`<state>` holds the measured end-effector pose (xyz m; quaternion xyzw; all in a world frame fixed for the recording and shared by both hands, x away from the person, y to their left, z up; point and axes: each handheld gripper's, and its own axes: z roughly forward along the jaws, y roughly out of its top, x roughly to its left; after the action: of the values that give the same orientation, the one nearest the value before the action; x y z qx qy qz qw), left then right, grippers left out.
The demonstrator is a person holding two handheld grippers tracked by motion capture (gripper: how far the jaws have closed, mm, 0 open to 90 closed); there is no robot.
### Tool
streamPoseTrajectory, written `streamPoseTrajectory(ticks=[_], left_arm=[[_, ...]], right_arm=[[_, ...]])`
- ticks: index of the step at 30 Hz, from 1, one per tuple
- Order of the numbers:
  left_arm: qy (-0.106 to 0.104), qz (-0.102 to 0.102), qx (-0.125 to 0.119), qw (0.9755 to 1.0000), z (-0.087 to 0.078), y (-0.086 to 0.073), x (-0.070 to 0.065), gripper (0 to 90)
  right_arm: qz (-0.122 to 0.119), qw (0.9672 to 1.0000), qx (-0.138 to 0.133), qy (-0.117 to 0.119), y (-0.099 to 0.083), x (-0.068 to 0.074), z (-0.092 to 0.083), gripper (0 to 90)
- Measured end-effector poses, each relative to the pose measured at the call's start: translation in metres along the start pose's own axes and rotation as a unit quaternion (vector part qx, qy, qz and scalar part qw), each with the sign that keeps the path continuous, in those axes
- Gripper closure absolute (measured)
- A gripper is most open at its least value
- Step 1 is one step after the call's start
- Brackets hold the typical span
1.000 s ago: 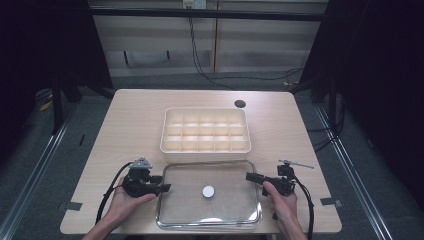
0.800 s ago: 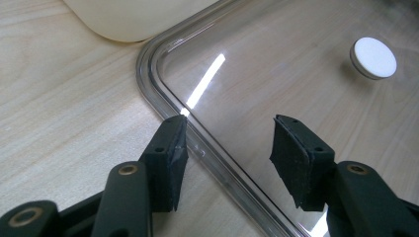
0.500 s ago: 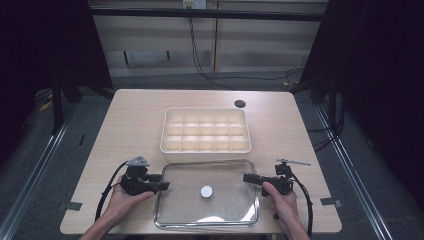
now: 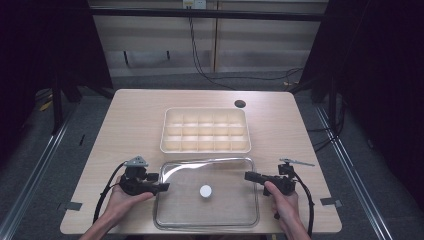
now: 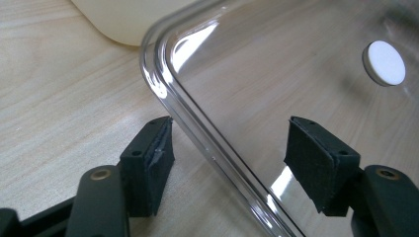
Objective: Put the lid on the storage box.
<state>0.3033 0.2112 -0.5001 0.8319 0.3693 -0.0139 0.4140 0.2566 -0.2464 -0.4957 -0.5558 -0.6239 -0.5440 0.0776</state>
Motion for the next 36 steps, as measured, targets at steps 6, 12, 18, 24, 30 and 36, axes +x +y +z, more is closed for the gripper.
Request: streamPoseTrajectory(ticks=[6, 12, 18, 24, 30, 36], left_arm=[[-0.008, -0.014, -0.006, 0.9999, 0.0, -0.001, 0.001, 30.5], [-0.013, -0.014, 0.0, 0.9998, 0.002, 0.0, -0.006, 33.3], [-0.038, -0.024, -0.026, 0.9986, -0.007, 0.003, -0.005, 43.8], [-0.045, -0.018, -0.032, 0.9983, -0.011, 0.004, -0.007, 47.5], [-0.052, -0.026, -0.039, 0.9976, -0.015, 0.006, -0.006, 51.2], [-0.053, -0.024, -0.048, 0.9972, -0.021, 0.009, -0.007, 54.3]], right_arm=[[-0.003, 1.0, -0.004, 0.001, 0.0, 0.002, -0.001, 73.4], [-0.005, 1.0, -0.002, -0.002, 0.001, 0.002, -0.001, 73.3], [-0.009, 0.9998, 0.005, -0.015, 0.001, 0.003, -0.001, 71.0], [-0.024, 0.9989, 0.013, -0.04, 0.0, 0.007, 0.0, 67.6], [-0.03, 0.9986, 0.012, -0.041, 0.001, 0.007, 0.001, 66.7], [-0.035, 0.9986, 0.004, -0.04, 0.003, 0.01, -0.001, 66.8]])
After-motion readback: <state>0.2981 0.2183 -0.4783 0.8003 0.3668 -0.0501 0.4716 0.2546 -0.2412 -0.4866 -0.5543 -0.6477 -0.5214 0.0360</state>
